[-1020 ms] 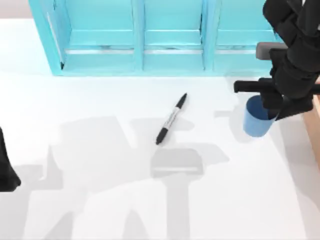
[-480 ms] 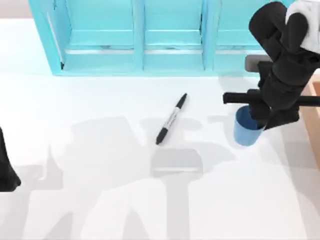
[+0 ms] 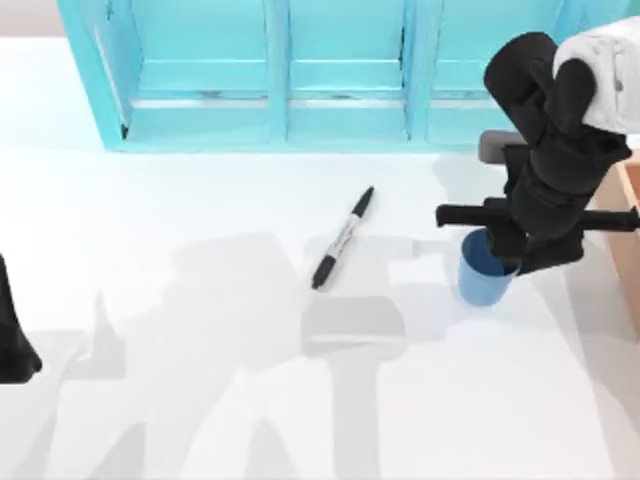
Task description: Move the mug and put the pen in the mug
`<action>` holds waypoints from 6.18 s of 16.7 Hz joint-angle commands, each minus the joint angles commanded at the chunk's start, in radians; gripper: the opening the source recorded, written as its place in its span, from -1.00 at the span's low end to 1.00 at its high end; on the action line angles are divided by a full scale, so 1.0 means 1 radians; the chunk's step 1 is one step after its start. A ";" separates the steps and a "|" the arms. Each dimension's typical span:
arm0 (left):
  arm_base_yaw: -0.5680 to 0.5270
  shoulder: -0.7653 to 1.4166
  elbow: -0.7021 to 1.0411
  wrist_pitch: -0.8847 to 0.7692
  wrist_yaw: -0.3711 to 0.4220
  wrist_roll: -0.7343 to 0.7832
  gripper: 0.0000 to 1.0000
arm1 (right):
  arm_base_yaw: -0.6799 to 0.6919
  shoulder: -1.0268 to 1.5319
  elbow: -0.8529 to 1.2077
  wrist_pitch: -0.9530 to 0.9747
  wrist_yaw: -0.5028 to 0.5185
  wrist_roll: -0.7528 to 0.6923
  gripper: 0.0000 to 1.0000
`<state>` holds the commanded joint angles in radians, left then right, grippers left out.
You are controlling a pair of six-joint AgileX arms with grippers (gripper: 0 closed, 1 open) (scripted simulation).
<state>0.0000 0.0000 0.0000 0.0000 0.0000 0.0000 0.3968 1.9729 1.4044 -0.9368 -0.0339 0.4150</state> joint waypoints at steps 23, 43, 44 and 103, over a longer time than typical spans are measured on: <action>0.000 0.000 0.000 0.000 0.000 0.000 1.00 | -0.002 0.002 0.015 -0.016 0.000 0.001 1.00; 0.000 0.000 0.000 0.000 0.000 0.000 1.00 | 0.006 0.017 0.584 -0.571 -0.008 0.033 1.00; 0.000 0.000 0.000 0.000 0.000 0.000 1.00 | 0.015 0.044 0.593 -0.552 -0.013 0.067 1.00; 0.000 0.000 0.000 0.000 0.000 0.000 1.00 | 0.264 0.258 0.448 -0.081 -0.018 0.701 -1.00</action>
<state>0.0000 0.0000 0.0000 0.0000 0.0000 0.0000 0.6608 2.2313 1.8520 -1.0181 -0.0523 1.1163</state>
